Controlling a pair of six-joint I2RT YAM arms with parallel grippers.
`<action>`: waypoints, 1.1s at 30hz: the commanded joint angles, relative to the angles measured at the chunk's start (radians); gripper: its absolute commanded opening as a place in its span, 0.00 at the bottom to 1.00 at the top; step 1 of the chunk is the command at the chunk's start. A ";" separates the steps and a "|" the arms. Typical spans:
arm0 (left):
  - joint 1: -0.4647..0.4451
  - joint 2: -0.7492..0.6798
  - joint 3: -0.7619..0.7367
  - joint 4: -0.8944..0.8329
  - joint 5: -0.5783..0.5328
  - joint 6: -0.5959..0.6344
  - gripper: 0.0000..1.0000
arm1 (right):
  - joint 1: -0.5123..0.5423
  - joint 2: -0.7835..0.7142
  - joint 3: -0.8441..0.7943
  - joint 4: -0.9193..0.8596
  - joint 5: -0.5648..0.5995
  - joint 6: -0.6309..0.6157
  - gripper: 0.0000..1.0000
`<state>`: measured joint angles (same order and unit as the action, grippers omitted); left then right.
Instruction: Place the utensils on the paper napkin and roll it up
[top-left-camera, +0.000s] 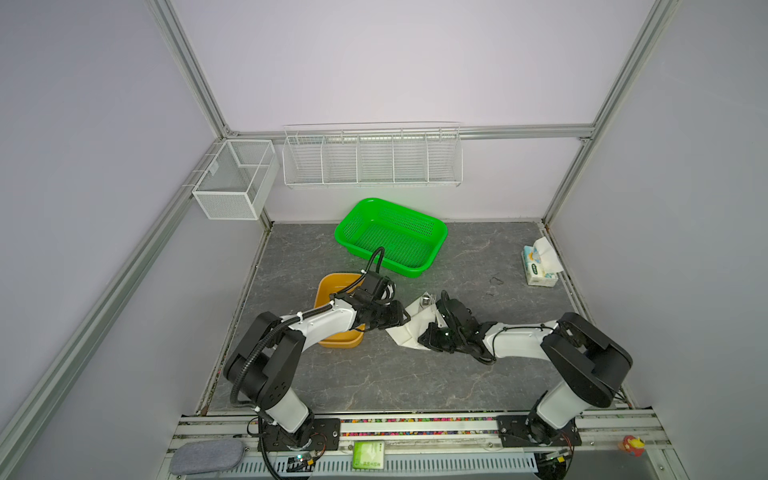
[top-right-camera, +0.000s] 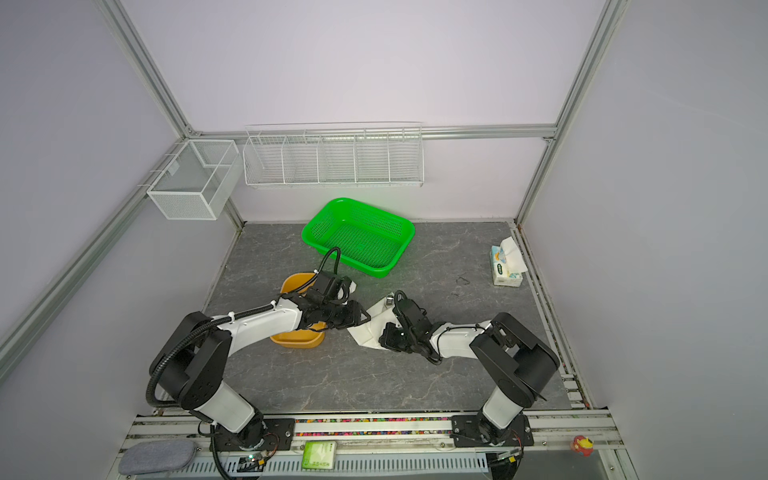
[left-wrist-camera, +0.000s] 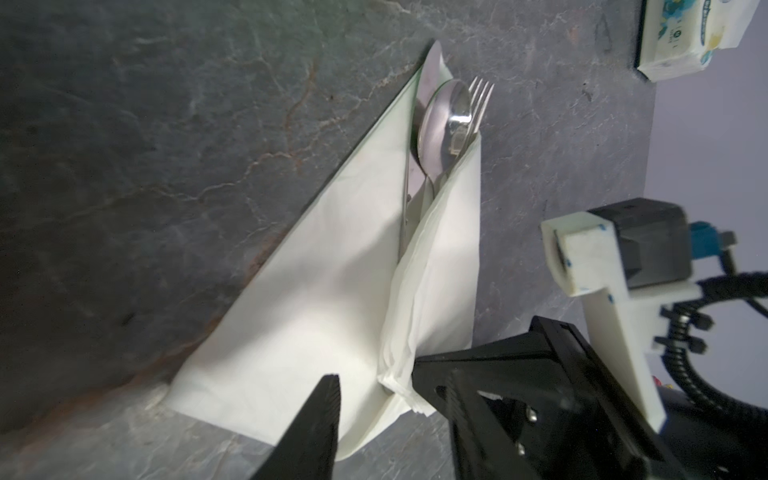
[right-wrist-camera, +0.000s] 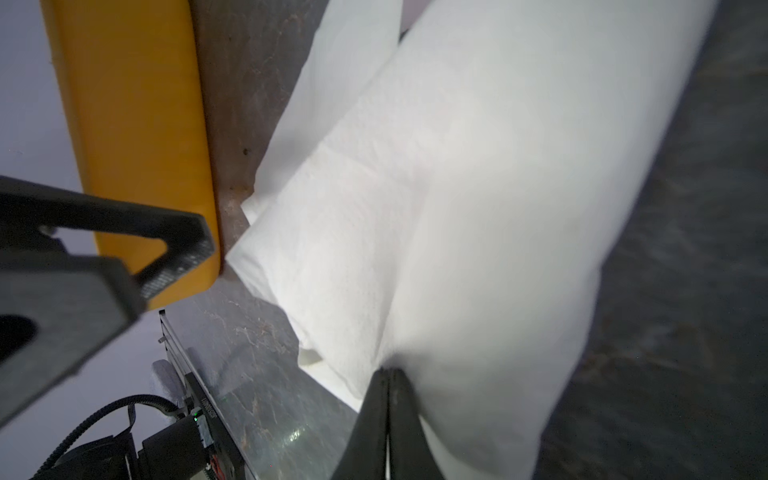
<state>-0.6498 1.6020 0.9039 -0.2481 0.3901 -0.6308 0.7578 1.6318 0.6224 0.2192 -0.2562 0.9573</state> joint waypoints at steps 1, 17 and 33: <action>0.004 -0.028 -0.015 -0.042 -0.047 -0.006 0.45 | -0.017 0.002 -0.040 -0.172 0.001 -0.053 0.08; -0.099 -0.191 -0.137 -0.102 -0.272 -0.245 0.51 | -0.048 -0.018 -0.027 -0.180 -0.059 -0.088 0.09; -0.099 -0.074 -0.182 0.025 -0.248 -0.341 0.46 | -0.047 -0.038 -0.033 -0.174 -0.040 -0.088 0.09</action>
<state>-0.7483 1.5082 0.7361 -0.2783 0.1322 -0.9463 0.7132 1.5948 0.6167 0.1291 -0.3149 0.8707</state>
